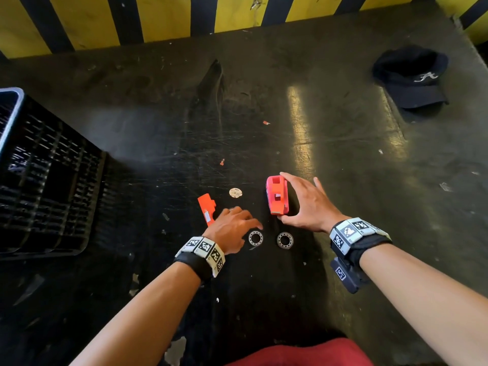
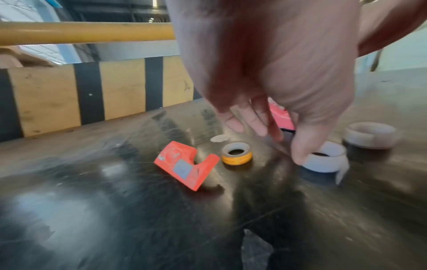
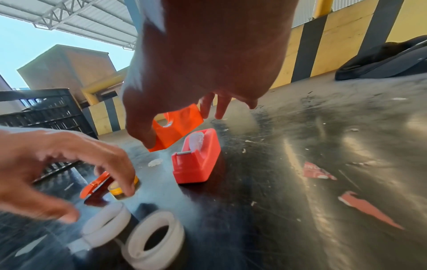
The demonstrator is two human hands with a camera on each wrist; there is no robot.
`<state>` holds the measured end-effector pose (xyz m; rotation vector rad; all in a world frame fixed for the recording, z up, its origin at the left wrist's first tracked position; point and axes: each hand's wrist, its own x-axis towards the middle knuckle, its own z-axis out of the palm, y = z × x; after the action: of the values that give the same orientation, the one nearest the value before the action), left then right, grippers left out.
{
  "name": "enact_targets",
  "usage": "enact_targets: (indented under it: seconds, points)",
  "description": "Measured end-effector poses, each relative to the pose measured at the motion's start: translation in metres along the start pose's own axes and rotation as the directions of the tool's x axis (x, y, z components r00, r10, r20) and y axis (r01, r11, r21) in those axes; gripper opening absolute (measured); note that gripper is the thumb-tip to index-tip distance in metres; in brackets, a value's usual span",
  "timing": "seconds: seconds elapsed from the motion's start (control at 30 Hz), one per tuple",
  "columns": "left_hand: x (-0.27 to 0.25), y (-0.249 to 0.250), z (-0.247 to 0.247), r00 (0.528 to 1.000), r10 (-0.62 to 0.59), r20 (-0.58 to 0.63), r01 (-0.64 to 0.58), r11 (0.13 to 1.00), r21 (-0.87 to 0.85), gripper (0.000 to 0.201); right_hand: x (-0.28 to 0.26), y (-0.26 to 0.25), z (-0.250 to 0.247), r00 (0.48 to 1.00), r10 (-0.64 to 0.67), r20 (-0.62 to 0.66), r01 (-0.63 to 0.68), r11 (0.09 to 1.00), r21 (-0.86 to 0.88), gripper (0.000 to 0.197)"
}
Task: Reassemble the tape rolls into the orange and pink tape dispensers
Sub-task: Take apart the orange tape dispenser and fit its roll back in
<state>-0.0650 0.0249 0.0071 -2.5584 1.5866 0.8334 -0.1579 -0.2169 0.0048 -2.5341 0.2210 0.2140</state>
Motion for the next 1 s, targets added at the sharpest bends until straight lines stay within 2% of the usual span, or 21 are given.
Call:
enact_targets:
  seconds: [0.07,0.13,0.23,0.3,0.4,0.47,0.53,0.67,0.9,1.0]
  points:
    - [0.002,0.004,0.005,0.997,0.051,0.059,-0.051,0.999,-0.009,0.065,-0.005,0.002,-0.001,1.0,0.012,0.009,-0.011,1.0,-0.003,0.115]
    - [0.004,0.005,0.009,0.995,0.068,0.069,-0.067,0.998,-0.012,0.059,-0.009,0.003,-0.002,1.0,0.02,0.006,-0.02,1.0,0.005,0.115]
    - [0.007,0.004,0.01,0.998,0.063,-0.004,-0.064,0.994,-0.09,0.048,-0.012,0.003,-0.003,1.0,0.002,-0.001,-0.002,0.999,0.043,0.111]
    - [0.006,0.0,0.005,0.995,-0.008,-0.102,-0.014,0.978,-0.21,0.046,-0.015,0.001,-0.005,0.999,-0.031,-0.013,0.032,0.996,0.086,0.11]
    - [0.006,-0.011,-0.012,0.944,-0.214,-0.251,0.055,0.853,-0.519,0.046,-0.016,-0.008,-0.009,0.999,-0.039,-0.017,0.041,0.984,0.175,0.108]
    - [0.009,-0.017,-0.027,0.912,-0.321,-0.256,0.062,0.724,-0.687,0.046,-0.014,-0.016,-0.009,0.999,-0.026,0.024,0.02,0.976,0.219,0.104]
    - [0.011,-0.02,-0.041,0.907,-0.338,-0.25,0.022,0.632,-0.775,0.042,-0.01,-0.023,-0.007,0.998,-0.032,0.057,0.017,0.968,0.251,0.102]
    - [0.011,-0.015,-0.052,0.924,-0.295,-0.244,-0.027,0.586,-0.81,0.041,-0.003,-0.031,-0.003,0.997,-0.032,0.067,0.011,0.956,0.295,0.103]
    - [0.007,-0.014,-0.055,0.942,-0.288,-0.175,0.009,0.541,-0.841,0.04,-0.003,-0.033,-0.003,0.998,-0.04,0.052,0.02,0.94,0.34,0.1]
    - [0.008,-0.01,-0.055,0.95,-0.276,-0.144,0.01,0.49,-0.871,0.039,-0.003,-0.038,-0.002,0.997,-0.057,0.057,0.034,0.938,0.345,0.101]
